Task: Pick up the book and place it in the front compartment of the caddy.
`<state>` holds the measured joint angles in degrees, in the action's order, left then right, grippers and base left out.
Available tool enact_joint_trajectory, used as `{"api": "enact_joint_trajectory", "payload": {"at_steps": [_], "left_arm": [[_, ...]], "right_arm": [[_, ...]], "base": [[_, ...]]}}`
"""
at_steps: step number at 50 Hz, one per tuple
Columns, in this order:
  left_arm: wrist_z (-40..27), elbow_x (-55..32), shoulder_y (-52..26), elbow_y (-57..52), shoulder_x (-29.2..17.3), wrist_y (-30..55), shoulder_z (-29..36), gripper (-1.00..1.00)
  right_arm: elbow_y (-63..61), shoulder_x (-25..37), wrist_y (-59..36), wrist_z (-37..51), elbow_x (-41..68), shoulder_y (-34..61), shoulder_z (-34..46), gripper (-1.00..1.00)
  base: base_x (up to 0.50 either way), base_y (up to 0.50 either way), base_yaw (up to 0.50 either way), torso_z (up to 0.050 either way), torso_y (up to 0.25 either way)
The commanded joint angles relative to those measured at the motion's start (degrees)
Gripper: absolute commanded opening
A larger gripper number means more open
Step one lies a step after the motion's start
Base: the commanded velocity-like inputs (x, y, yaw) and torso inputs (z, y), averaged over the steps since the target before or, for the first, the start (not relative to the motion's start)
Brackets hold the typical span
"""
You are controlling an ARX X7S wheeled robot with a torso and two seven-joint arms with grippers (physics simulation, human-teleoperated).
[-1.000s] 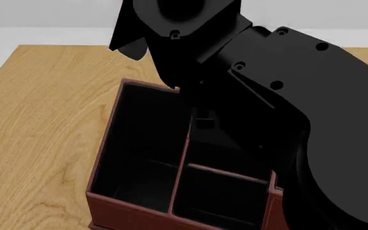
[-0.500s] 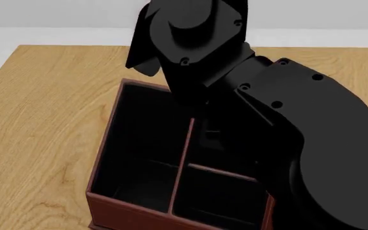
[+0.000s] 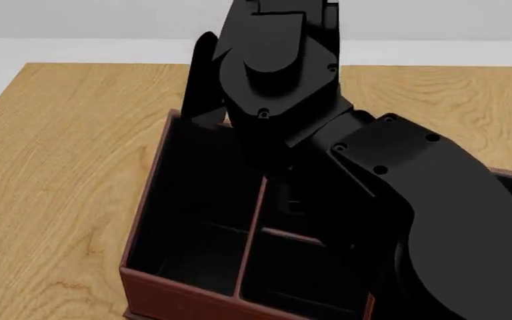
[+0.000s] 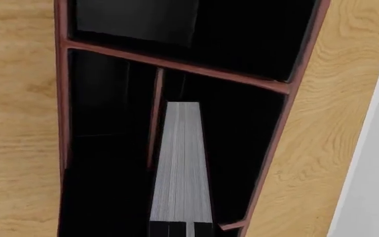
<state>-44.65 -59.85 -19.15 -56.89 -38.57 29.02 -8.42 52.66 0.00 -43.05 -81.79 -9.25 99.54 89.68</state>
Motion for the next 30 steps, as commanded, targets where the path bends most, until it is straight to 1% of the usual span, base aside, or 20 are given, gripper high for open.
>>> {"api": "enact_joint_trajectory", "payload": {"at_steps": [1,5,19,20,30], "left_arm": [[0.9,2.1,-0.4,1.5,0.8,-0.7,1.5,1.00],[1.8,4.1,-1.3,3.0,1.8,-0.9,3.1,1.00],[0.3,1.7,0.3,1.2,0.0,-1.3,1.0,1.00],[-0.3,0.8,1.4,0.3,-0.6,-1.5,-0.2,1.00],[-1.3,-0.3,3.0,-1.0,-1.8,-2.3,-1.6,1.00]], "right_arm": [[1.1,0.0,3.0,2.4,-1.6,-1.6,1.3,-1.00],[1.2,0.0,3.2,3.3,-1.0,-2.0,1.2,-1.00],[2.2,0.0,4.6,5.6,-0.7,-3.7,1.2,-1.00],[2.9,0.0,5.1,6.7,-0.7,-4.4,1.2,-1.00],[3.9,0.0,5.9,8.7,-0.2,-5.6,1.2,-1.00]], "base": [[0.00,0.00,0.00,0.000,0.000],[0.00,0.00,0.00,0.000,0.000],[0.00,0.00,0.00,0.000,0.000],[0.00,0.00,0.00,0.000,0.000],[0.00,0.00,0.00,0.000,0.000]]}}
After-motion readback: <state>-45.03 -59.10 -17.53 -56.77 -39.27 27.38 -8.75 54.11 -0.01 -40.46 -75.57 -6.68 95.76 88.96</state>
